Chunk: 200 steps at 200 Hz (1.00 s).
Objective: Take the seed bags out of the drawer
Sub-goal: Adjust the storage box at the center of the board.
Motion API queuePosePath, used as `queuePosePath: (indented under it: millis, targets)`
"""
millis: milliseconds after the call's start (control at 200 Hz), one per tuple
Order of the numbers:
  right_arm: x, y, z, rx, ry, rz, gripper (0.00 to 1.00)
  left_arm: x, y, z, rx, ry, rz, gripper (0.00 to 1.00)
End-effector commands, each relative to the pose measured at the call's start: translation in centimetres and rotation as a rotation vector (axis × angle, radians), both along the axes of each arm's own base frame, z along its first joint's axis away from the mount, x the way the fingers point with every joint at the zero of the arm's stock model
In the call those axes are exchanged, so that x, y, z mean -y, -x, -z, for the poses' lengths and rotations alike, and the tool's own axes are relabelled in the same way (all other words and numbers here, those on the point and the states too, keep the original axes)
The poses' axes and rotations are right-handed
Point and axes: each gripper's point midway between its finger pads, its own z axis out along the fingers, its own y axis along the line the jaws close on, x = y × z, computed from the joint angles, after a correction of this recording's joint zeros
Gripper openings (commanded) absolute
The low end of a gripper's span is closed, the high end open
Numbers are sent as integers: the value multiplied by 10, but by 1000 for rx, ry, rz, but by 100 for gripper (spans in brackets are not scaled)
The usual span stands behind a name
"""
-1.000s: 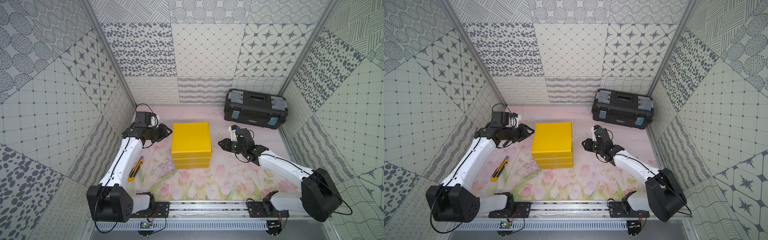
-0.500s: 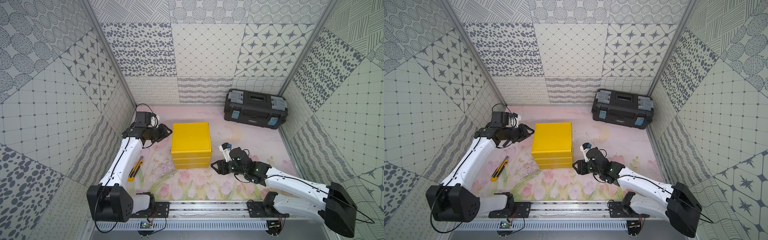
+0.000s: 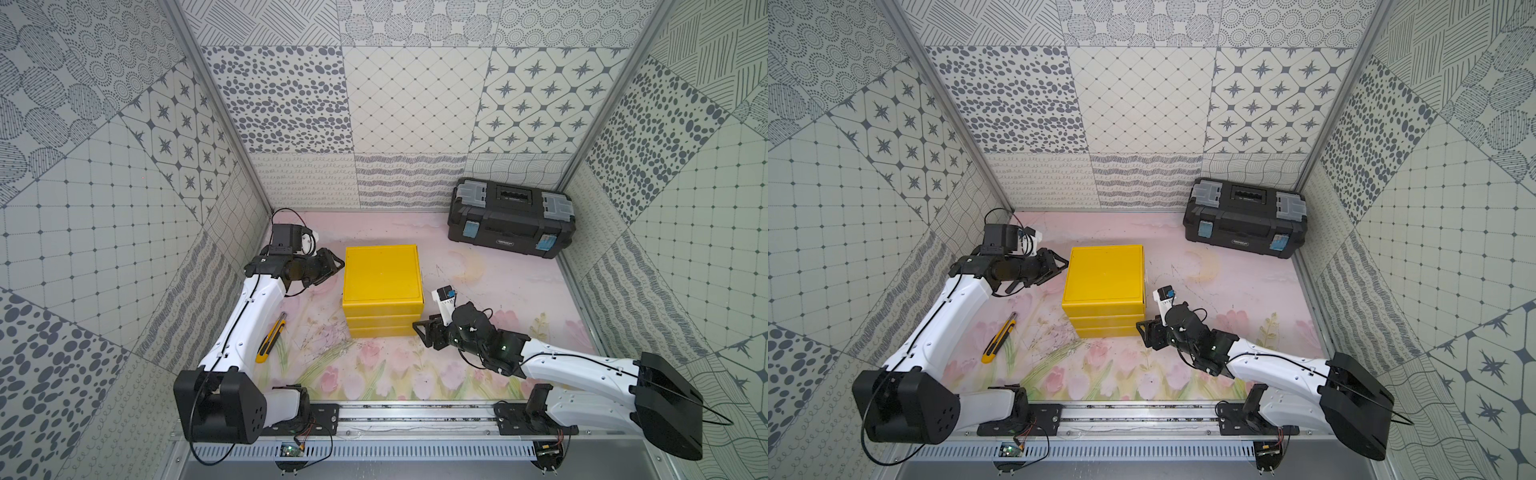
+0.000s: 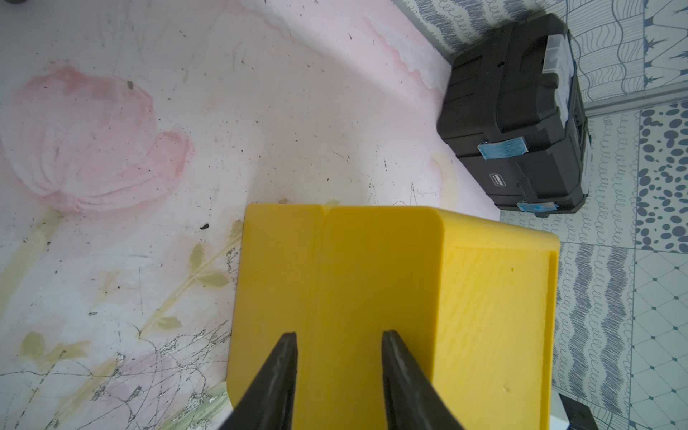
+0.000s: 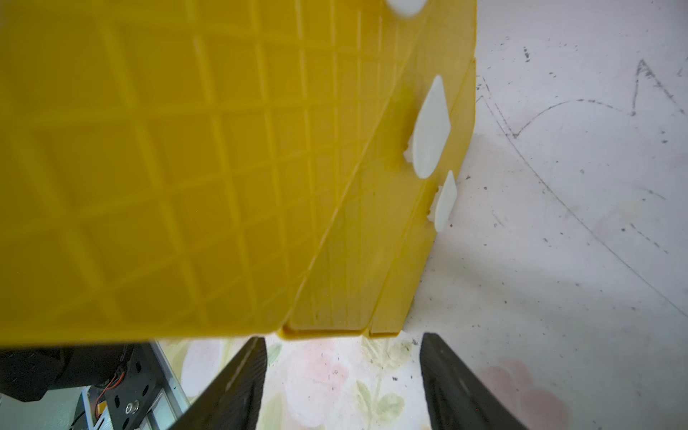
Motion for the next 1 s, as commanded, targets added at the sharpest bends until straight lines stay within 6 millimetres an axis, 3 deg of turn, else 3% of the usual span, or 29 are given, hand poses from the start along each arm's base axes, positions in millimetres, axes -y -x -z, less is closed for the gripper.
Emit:
queuePosePath:
  millis: [0,330,500,826,996]
  targets:
    - [-16,-16,-22,84,-55,10,70,9,-7,-12,19,84,31,41]
    - [-44,-33,-32,95,-79,5,63,13,-34,-12,10,124,29,41]
    - [-48,-51,-32,93,-71,45,61,13,-49,-6,-8,136,28,41]
    - [-31,-91,-38,64,-116,121,61,16,-68,7,-44,160,32,41]
    - [-24,-102,-40,59,-120,131,61,21,-76,13,-64,187,42,40]
